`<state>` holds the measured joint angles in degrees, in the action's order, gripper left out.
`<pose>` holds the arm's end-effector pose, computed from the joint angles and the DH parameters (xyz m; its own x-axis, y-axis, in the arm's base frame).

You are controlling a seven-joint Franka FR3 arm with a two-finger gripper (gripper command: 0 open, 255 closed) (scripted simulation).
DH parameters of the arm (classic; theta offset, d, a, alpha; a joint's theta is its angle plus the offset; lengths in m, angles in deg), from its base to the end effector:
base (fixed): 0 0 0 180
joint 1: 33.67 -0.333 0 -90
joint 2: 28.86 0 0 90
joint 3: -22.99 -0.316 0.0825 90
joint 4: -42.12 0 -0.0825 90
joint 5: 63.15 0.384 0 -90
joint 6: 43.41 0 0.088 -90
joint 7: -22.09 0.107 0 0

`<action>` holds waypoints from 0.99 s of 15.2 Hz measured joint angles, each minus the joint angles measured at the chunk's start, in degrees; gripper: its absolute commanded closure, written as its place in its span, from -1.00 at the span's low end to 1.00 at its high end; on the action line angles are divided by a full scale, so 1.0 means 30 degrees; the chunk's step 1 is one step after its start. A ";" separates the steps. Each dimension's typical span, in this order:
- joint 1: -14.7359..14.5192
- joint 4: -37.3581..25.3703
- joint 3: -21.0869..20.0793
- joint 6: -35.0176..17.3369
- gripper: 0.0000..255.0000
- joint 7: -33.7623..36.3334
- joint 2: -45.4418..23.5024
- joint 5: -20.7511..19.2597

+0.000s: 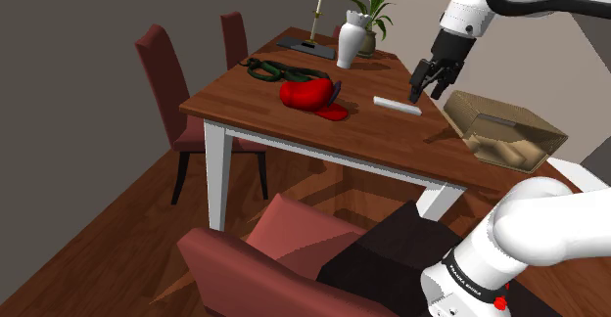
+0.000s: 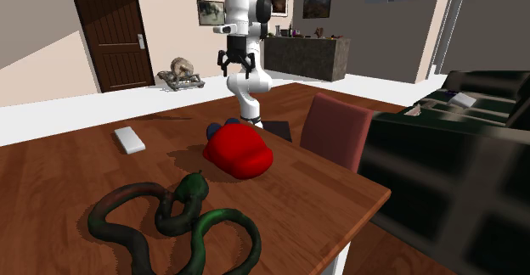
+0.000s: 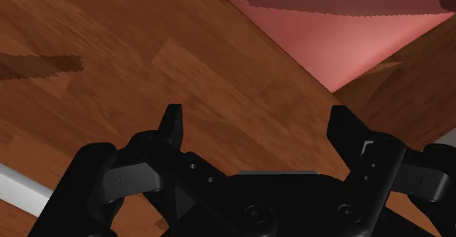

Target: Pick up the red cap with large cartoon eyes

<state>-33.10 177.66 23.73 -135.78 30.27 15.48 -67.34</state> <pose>0.3137 -0.0159 0.5861 0.9870 -0.1581 0.0292 -0.1597 -0.9853 0.0605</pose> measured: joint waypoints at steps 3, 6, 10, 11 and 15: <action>0.0204 0.1540 -0.0697 -0.1916 -1.00 0.1224 0.0984 -0.0112; 0.0739 0.4778 -0.2783 -0.6708 -1.00 0.4549 0.2686 -0.0406; 0.2657 0.8240 -0.6634 -1.3822 -1.00 1.0080 0.3529 -0.1545; 0.3597 0.8769 -0.7986 -1.5697 -1.00 1.1756 0.3339 -0.1992; 0.9781 0.9160 -1.5317 -2.2062 -1.00 1.9600 0.3237 -0.3867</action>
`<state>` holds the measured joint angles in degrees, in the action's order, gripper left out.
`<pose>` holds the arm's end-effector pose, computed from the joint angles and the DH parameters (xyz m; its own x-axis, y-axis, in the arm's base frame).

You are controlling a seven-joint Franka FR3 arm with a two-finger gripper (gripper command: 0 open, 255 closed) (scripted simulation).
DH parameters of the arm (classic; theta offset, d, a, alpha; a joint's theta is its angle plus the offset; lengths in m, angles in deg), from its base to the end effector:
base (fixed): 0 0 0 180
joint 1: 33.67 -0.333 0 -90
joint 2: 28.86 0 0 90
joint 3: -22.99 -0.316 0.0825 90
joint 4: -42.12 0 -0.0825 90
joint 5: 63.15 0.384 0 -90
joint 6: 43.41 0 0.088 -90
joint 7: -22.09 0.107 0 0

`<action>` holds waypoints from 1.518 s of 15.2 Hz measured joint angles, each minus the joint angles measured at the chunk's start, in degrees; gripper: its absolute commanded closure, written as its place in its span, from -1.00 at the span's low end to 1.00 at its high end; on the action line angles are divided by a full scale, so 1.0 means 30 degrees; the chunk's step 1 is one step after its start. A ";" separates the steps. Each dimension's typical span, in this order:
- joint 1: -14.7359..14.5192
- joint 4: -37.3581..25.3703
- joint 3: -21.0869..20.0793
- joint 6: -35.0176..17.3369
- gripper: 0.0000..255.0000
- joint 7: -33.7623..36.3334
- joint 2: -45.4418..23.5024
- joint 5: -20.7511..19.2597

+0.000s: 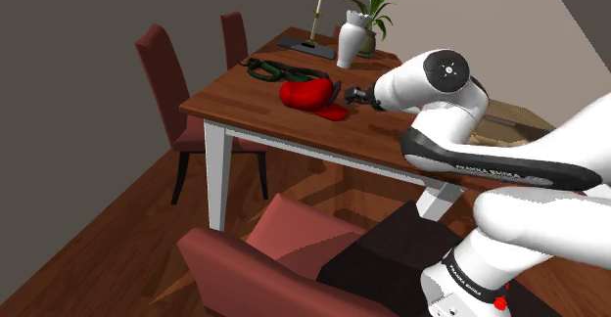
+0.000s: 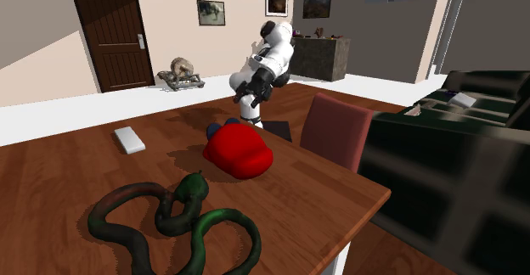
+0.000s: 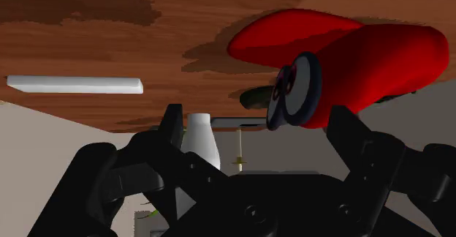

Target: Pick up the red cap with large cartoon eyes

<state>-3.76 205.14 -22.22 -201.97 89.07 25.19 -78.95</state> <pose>0.3493 0.0963 0.4439 0.4197 -0.3760 0.8261 -0.6317 -0.7745 -0.0316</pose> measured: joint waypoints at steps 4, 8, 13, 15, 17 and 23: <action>0.7470 -0.1573 -0.7718 -0.3584 -1.00 0.7525 0.3400 0.0071; 1.2624 -0.4722 -1.1871 -0.3123 -1.00 1.3134 0.8760 0.1818; 1.3784 -0.5870 -1.3412 -0.2455 -1.00 1.5837 0.9231 0.2380; 1.3902 -0.5862 -1.3828 -0.2478 -1.00 1.6505 0.9068 0.2188; 1.3914 -0.5890 -1.3870 -0.2429 -1.00 1.7197 0.9041 0.1982; 1.3870 -0.6205 -1.3694 -0.2553 1.00 1.7482 0.9115 0.1558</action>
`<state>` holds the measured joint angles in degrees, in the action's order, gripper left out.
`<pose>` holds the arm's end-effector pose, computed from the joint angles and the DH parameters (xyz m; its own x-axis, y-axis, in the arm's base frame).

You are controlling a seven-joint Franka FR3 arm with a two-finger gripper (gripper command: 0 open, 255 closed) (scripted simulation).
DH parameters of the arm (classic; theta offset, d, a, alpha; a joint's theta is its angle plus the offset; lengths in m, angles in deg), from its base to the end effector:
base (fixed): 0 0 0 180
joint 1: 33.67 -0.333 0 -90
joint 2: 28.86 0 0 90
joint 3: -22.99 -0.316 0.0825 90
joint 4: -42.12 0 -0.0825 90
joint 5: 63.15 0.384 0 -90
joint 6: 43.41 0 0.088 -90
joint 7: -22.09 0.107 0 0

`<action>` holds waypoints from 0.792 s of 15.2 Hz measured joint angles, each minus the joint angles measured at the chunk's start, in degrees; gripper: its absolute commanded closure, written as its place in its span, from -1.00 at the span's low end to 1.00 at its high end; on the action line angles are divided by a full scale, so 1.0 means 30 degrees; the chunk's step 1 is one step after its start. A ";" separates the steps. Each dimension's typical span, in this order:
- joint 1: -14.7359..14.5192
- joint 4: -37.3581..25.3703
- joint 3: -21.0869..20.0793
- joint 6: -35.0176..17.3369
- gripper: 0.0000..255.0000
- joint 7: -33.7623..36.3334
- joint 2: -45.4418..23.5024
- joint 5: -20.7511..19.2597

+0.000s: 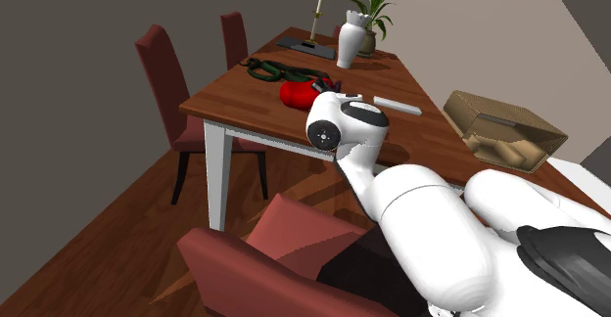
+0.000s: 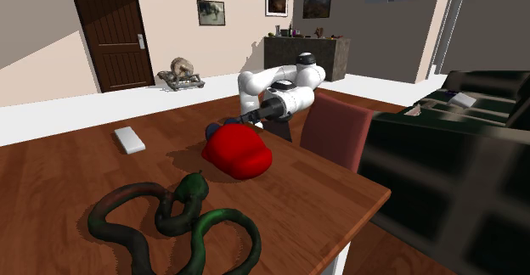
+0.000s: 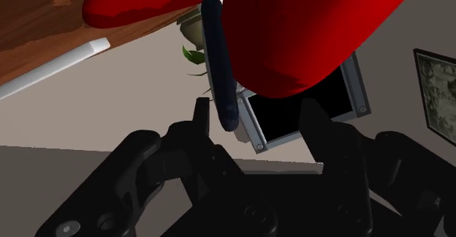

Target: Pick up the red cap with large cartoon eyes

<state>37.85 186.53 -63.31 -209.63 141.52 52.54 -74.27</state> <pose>0.4737 0.1389 0.3508 -0.2848 -0.3239 0.9022 -0.7085 -0.5629 -0.4257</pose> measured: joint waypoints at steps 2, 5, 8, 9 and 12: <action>0.0002 -0.0033 -0.0004 0.0098 1.00 0.0042 -0.0003 0.0013; -0.0013 0.0122 0.0033 -0.0173 1.00 0.0204 0.0010 -0.0171; -0.0057 0.0227 0.0208 0.0163 1.00 0.0194 0.0073 -0.0876; -0.0077 0.0230 0.0258 0.0218 1.00 0.0197 0.0095 -0.1068; -0.0239 0.0148 0.0863 0.0347 1.00 -0.0100 0.0334 -0.1608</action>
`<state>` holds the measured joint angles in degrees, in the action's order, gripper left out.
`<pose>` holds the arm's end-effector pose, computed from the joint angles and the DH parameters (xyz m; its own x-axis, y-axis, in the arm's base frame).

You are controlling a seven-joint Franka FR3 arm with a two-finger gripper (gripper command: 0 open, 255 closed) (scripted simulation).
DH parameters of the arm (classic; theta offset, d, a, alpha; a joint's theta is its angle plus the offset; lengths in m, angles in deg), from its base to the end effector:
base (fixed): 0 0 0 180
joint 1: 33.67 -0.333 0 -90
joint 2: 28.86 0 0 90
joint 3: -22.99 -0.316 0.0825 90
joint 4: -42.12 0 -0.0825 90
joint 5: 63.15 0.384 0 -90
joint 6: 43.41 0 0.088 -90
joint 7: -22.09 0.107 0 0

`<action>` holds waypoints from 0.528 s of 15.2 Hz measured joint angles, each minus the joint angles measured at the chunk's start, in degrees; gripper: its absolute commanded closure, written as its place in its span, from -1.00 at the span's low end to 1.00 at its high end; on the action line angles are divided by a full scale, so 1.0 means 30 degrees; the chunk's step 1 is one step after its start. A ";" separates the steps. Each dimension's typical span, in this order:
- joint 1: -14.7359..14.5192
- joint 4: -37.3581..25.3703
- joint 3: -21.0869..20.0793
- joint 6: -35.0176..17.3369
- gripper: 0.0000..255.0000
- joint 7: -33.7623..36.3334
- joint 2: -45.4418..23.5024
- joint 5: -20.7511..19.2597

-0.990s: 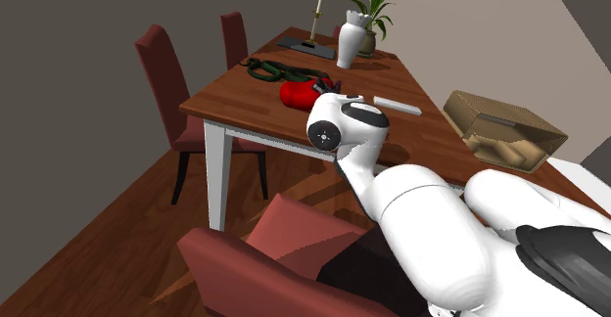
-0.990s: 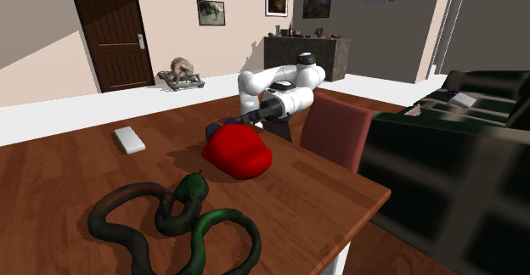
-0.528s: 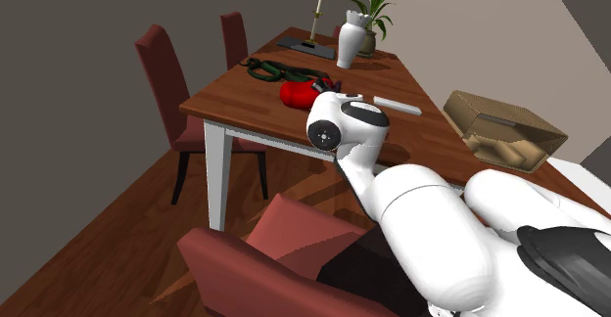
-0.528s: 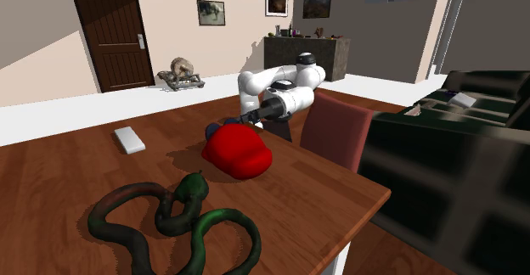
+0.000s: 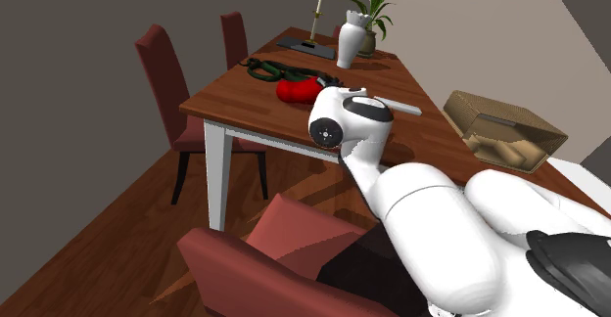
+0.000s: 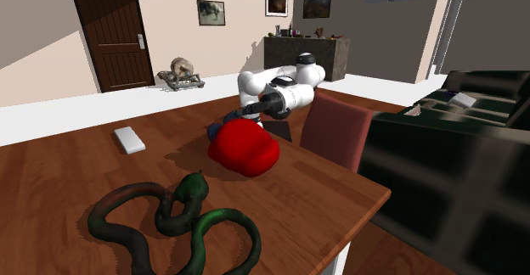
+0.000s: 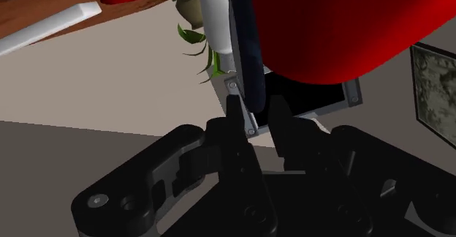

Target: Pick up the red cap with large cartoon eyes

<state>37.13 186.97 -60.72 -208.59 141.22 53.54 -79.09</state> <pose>0.4692 0.1355 0.3676 -0.2833 -0.2514 0.9255 -0.7187 -0.5833 -0.3785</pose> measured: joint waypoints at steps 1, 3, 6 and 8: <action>-0.0059 -0.0081 0.0203 0.0051 1.00 -0.0149 0.0078 -0.0144; -0.0106 -0.0247 0.0458 0.0100 1.00 -0.0378 0.0160 -0.0326; 0.0328 -0.0226 0.1206 0.0090 1.00 -0.0899 -0.0027 -0.0584; 0.0399 -0.0365 0.1671 0.0200 1.00 -0.1286 -0.0250 -0.0720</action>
<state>38.33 185.87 -55.70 -207.99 137.36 52.79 -81.25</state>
